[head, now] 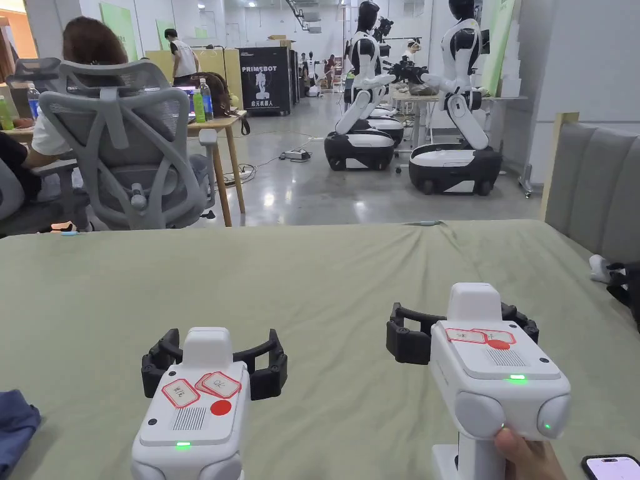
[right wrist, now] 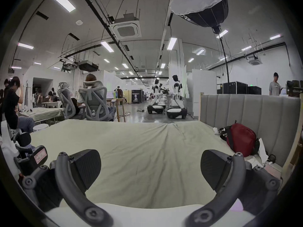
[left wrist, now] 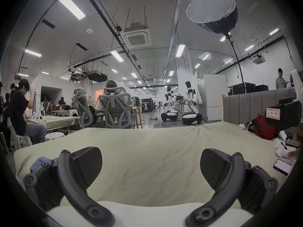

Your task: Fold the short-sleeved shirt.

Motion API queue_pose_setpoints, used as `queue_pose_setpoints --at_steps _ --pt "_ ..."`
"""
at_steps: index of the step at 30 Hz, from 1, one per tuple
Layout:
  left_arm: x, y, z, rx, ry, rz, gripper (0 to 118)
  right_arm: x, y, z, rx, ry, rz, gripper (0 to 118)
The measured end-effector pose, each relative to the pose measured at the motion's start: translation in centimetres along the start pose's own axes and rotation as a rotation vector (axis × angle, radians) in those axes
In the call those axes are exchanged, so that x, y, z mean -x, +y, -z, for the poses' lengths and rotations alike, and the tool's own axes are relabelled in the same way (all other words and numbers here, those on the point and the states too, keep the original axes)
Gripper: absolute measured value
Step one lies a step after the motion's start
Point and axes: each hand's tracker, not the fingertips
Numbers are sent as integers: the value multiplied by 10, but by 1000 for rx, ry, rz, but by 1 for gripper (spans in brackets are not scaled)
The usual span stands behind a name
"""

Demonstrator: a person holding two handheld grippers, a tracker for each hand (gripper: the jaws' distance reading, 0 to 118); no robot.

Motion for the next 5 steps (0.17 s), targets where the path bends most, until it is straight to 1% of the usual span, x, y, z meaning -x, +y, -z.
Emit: queue_pose_setpoints --at_steps 5 --pt "-4 0 0 3 -12 5 118 2 -3 -1 1 -29 4 118"
